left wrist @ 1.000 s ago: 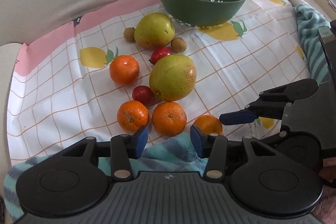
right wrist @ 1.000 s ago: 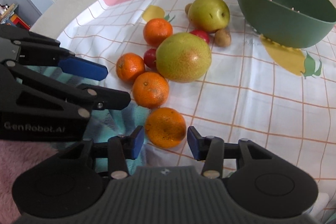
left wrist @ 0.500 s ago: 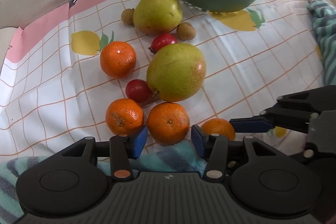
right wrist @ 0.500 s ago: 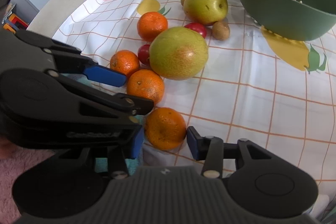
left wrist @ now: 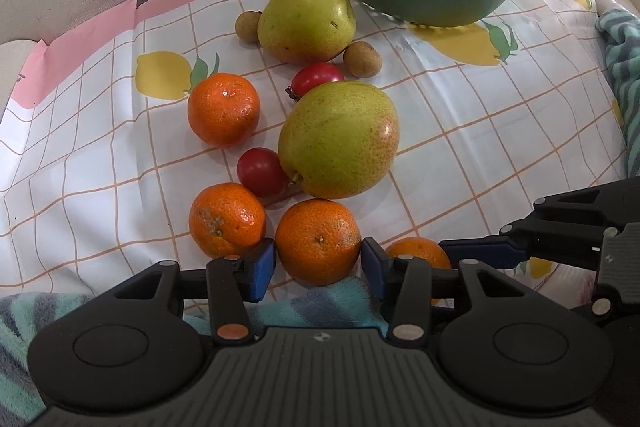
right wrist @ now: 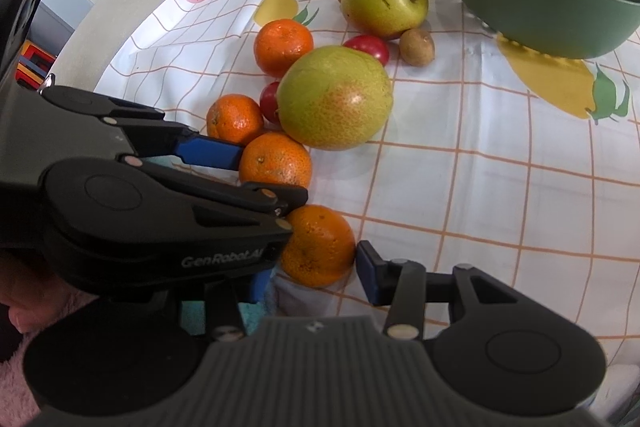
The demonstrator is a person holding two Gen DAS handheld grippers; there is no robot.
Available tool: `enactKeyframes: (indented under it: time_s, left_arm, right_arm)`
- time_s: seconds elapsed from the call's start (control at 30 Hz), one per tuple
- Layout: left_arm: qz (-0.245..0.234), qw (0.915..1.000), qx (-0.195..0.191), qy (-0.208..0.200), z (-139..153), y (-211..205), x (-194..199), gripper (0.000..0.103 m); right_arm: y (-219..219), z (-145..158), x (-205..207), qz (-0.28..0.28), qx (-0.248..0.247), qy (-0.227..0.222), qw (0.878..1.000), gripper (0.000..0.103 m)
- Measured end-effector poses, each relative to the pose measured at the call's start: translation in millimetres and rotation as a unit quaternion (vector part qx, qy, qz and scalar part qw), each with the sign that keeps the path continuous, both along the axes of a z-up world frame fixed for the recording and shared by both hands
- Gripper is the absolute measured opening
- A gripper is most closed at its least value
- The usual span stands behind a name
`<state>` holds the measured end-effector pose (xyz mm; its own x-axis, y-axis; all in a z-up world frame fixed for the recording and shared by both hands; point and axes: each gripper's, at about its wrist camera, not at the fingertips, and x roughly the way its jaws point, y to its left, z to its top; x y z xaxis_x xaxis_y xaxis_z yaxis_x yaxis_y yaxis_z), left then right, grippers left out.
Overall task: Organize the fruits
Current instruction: 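Reach the left tool to a mandarin while the right tool reaches another mandarin, then grasp and lift mandarins with both tools toward the green colander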
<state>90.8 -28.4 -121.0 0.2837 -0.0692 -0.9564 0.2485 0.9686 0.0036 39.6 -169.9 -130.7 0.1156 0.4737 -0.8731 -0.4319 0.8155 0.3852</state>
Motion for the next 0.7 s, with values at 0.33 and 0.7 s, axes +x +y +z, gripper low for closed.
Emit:
enactKeyframes:
  time_s: [0.33,0.7]
  left_arm:
    - [0.018,0.9992,-0.025,-0.024,16.5,7.6,-9.4,0.051]
    - [0.041,0.9956,-0.064,-0.056,41.6,21.2,-18.5,0.051]
  right_arm:
    - [-10.6,9.8,-1.9,-0.017,-0.014,-0.016,1.000,0.042]
    - [-29.1,32.6,-2.7,-0.046,-0.015,-0.047,0.998,0.041]
